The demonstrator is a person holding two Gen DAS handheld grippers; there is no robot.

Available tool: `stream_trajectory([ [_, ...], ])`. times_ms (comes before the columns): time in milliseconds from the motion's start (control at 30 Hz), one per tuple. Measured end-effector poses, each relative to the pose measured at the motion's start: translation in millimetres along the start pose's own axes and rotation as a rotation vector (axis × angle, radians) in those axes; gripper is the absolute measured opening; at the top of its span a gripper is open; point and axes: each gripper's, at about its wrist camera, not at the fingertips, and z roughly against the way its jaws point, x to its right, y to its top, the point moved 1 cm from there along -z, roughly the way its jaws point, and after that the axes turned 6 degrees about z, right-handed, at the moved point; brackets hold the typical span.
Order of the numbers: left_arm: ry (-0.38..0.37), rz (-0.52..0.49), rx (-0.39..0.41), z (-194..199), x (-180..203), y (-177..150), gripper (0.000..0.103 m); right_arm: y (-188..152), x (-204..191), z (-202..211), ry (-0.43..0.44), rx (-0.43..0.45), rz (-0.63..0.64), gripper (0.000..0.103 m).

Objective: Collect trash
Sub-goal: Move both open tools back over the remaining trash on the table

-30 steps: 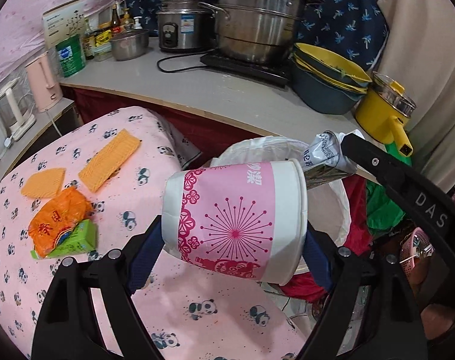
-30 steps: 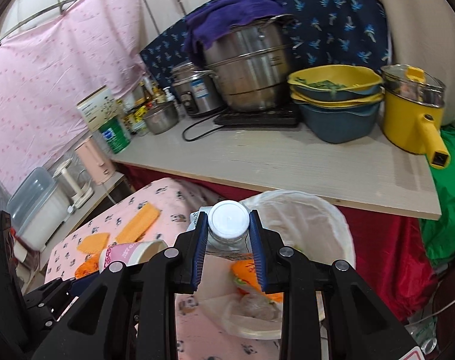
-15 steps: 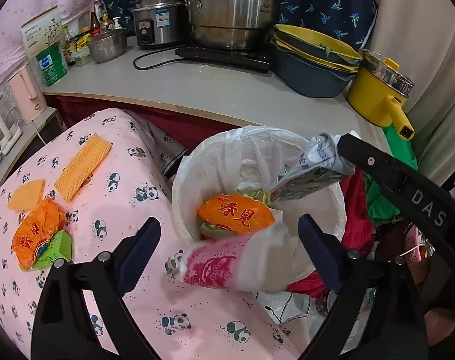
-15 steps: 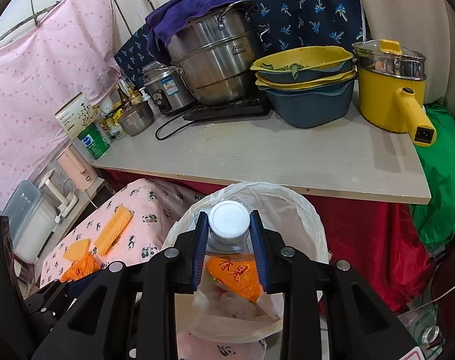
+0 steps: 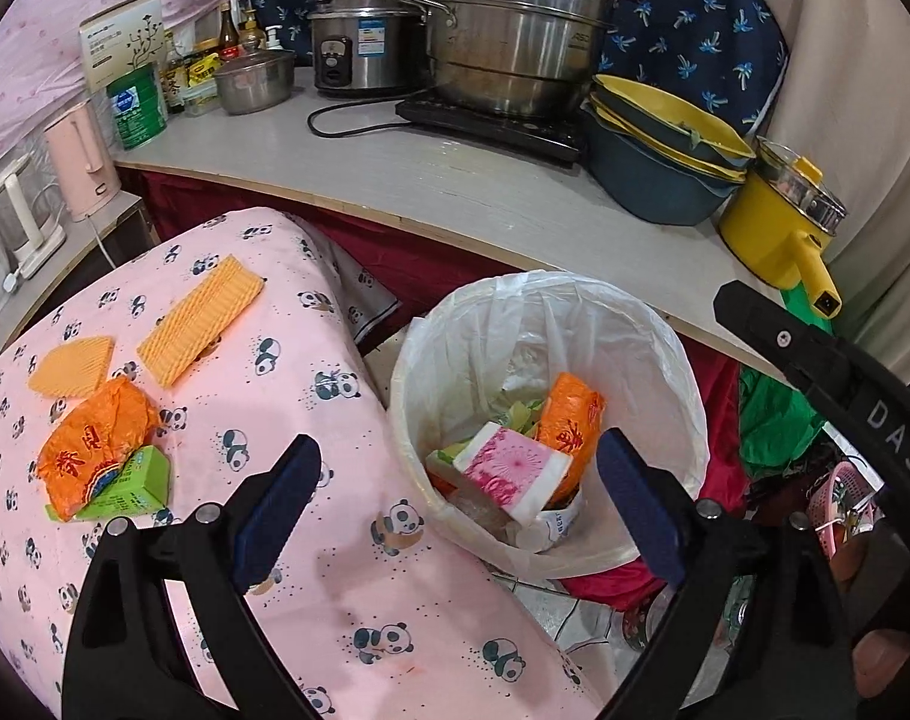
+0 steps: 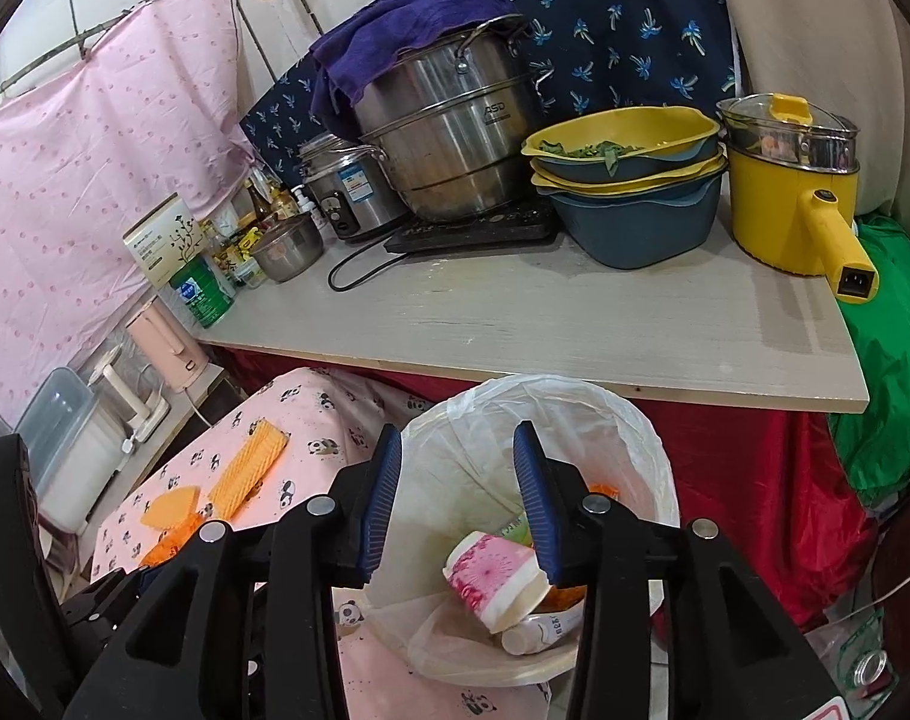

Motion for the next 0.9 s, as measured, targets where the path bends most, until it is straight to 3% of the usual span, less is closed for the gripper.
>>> stream_trajectory([
  [133, 0.007, 0.027, 0.005, 4.9, -13.8, 0.5, 0.089, 0.7, -12.4, 2.3, 0.003, 0.005, 0.02, 0.045],
  [900, 0.125, 0.255, 0.036, 33.8, -149.0, -12.1, 0.089, -20.6, -121.7, -30.2, 0.118, -0.075, 0.158, 0.045],
])
